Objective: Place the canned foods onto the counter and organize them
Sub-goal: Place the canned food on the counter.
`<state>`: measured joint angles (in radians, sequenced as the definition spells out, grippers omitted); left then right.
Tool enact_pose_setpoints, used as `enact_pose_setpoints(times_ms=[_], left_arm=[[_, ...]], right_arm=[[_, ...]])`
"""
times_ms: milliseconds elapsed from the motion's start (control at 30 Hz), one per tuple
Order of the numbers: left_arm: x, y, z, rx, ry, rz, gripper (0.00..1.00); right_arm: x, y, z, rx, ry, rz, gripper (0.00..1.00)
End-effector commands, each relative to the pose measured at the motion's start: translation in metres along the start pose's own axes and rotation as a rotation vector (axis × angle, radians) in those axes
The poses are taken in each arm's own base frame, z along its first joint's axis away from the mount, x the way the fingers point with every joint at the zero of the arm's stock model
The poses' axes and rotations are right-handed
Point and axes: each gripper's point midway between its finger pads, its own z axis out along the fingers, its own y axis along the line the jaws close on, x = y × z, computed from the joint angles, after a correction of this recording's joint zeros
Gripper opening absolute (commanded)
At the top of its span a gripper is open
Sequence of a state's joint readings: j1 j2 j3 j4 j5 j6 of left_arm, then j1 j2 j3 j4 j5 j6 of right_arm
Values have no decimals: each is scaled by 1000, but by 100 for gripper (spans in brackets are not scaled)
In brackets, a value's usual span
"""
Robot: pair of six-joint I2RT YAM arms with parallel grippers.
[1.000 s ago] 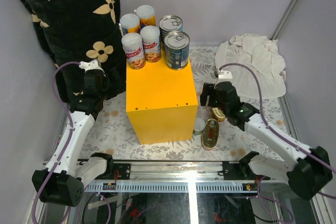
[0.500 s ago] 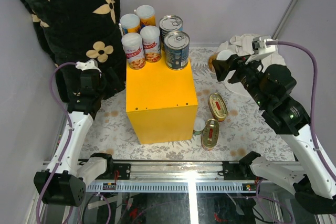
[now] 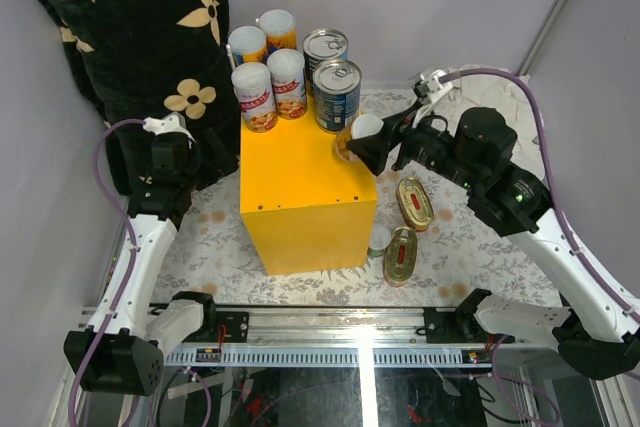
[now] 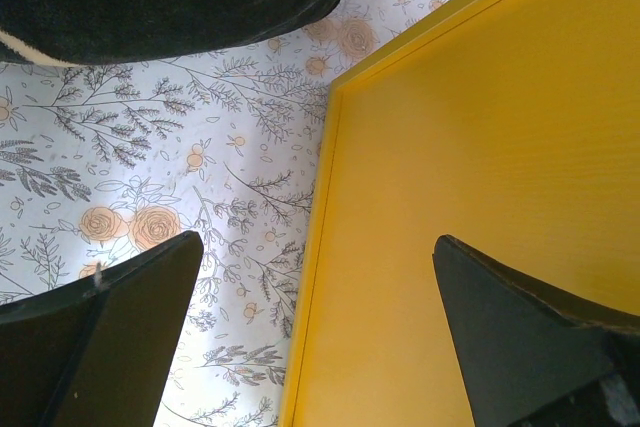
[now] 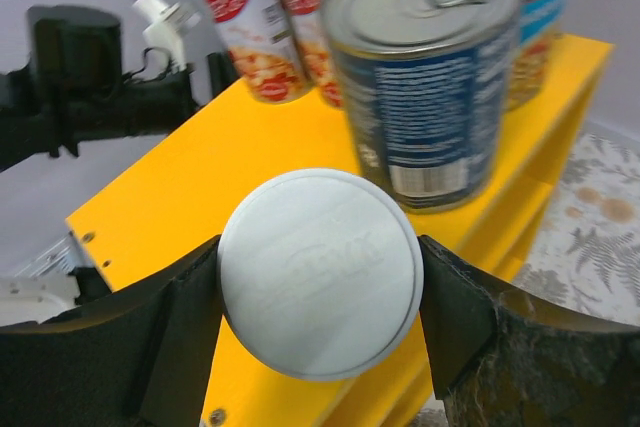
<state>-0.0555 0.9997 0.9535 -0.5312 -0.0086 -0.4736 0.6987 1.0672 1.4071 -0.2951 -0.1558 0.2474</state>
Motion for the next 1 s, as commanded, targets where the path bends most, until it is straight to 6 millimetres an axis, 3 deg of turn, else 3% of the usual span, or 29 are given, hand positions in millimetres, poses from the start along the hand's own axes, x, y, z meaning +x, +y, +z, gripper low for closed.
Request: enact_pose_setpoints(times_ms=[0,400,467,733,800,967], left_arm=[[-18,-9,-5,40,-62,6,100],[-17,-10,-4,49,-53,8,100],[-17,-10,-4,53,-55,9,100],[-15,-9,-6,54,-54,14,100],[-14,-9,-7,56,-53,15,100],[-15,-9,-8,58,-59,19,100]], right_arm=[[-61,50,-9,-172,-193,-72,0],[-25,77,51,-252,-34,-68,0],[-17,80,62,-257,2,-65,8],[1,84,100,-220,69,-107,70],[1,85,103,-218,71,-110,78],[-7,85,95,-192,45,-121,87]])
